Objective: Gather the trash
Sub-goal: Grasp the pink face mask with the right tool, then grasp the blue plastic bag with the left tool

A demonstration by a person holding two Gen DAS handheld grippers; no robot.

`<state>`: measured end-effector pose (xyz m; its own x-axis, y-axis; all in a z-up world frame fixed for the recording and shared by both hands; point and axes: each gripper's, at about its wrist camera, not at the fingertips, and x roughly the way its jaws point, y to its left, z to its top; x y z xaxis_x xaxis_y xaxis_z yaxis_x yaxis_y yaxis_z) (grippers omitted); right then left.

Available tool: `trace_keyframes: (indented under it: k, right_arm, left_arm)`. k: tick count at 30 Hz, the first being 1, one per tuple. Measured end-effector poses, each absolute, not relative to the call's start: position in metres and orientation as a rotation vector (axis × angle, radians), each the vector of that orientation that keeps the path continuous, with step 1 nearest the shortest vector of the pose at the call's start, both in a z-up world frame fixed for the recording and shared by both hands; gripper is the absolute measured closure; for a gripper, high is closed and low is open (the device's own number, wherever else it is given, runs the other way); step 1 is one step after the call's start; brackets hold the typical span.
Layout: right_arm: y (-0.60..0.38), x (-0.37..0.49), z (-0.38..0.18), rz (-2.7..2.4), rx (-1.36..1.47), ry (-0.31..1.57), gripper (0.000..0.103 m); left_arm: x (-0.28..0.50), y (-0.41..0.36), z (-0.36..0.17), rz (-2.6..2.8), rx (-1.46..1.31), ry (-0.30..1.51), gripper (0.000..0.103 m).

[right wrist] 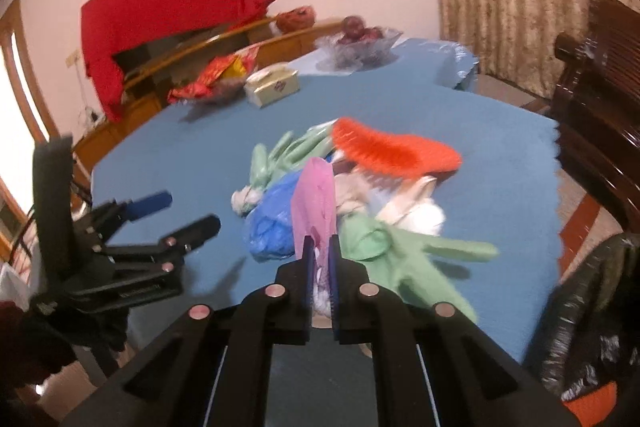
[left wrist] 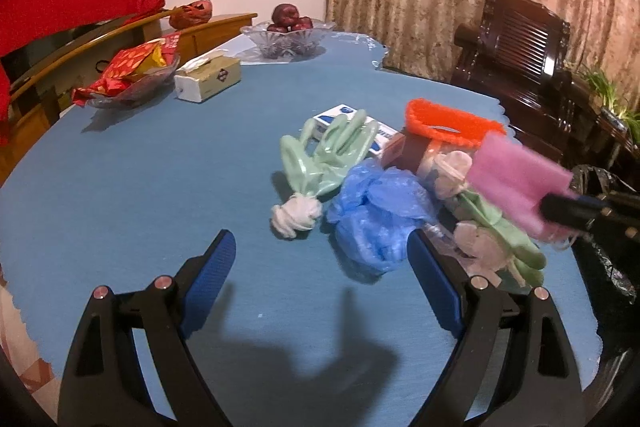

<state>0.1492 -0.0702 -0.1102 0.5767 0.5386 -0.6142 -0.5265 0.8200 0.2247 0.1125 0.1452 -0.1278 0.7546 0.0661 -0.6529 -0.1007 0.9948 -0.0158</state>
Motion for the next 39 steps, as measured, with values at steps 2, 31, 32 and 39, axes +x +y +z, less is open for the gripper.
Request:
trace_keyframes:
  k: [2,31,32,39]
  right_arm:
    - [-0.080,0.149,-0.107,0.587,0.025,0.719,0.096]
    - [-0.129,0.151,-0.114,0.473,0.051,0.733,0.096]
    - [-0.129,0.150,-0.112,0.472,0.053,0.731,0.096]
    - [-0.141,0.137,-0.094,0.456,0.070,0.695,0.096]
  left_arm:
    - [0.116,0.139,-0.129,0.080,-0.049,0.712,0.018]
    - [0.133,0.104,-0.125,-0.001,-0.053,0.741,0.096]
    - [0.130,0.104,-0.121,0.001,-0.055,0.733,0.096]
    - [0.109,0.099,-0.088,-0.010,-0.052,0.677,0.097]
